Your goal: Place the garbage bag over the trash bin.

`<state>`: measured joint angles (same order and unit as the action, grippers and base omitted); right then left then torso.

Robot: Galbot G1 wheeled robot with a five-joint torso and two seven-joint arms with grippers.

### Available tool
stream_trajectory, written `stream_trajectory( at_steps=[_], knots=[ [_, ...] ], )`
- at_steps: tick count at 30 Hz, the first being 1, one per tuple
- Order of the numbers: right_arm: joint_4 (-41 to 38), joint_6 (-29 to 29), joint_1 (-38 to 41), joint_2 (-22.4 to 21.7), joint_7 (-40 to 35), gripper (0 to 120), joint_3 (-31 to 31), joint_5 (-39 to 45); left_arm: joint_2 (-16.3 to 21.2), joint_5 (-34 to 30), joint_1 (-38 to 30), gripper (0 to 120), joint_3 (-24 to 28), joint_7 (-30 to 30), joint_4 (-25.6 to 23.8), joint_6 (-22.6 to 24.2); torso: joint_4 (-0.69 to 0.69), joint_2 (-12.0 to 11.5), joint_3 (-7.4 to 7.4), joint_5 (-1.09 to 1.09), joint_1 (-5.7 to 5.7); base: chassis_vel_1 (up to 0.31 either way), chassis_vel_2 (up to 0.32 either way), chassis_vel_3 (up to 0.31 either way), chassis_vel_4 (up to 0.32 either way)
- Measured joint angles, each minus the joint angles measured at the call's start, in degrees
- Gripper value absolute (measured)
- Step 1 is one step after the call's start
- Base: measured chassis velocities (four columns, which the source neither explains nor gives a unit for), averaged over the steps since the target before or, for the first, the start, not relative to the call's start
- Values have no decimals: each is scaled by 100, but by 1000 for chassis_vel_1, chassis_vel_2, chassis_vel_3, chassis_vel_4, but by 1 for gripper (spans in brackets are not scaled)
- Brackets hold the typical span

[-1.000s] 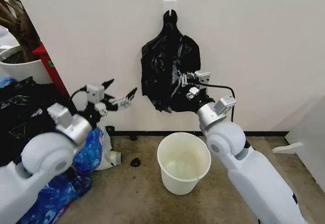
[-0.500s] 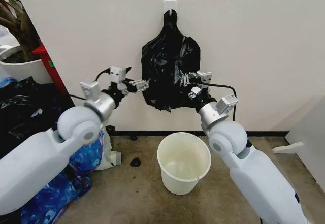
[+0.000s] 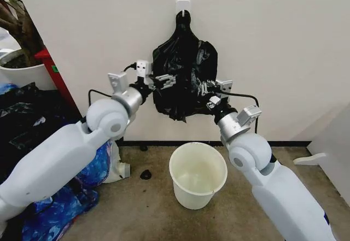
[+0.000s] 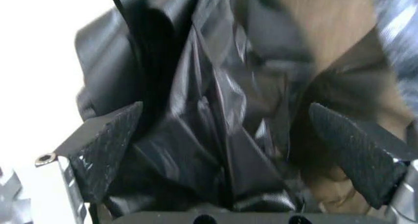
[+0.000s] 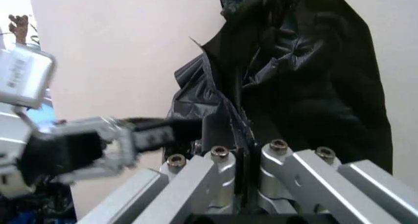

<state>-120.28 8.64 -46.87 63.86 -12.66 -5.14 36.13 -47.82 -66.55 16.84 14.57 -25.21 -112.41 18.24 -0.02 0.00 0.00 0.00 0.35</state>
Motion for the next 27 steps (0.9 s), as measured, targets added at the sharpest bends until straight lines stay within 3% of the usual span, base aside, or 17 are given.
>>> stream_trajectory(
  at_steps=[8,13,17,20,27],
  knots=[
    [-89,-13,-176,-11,22,0,-104,0,-168,57,-164,98,275,-770,173,619,2,0,0,1,0,0,0,0,0],
    [-131,-23,-236,-65,40,0,-193,22,-290,187,-258,83,450,-995,356,635,0,0,0,0,0,0,0,0,0],
    [-189,-29,-349,-107,62,0,-327,42,-343,363,-284,65,529,-1066,413,612,1,0,0,0,-1,0,0,0,0],
    [-202,-33,-400,-119,75,0,-382,43,-351,389,-284,58,528,-1081,420,592,1,0,0,1,-1,0,0,0,0],
    [-215,-69,-641,-189,175,0,-623,44,-336,472,-198,28,327,-1054,376,475,0,0,0,0,-1,0,0,0,0]
  ],
)
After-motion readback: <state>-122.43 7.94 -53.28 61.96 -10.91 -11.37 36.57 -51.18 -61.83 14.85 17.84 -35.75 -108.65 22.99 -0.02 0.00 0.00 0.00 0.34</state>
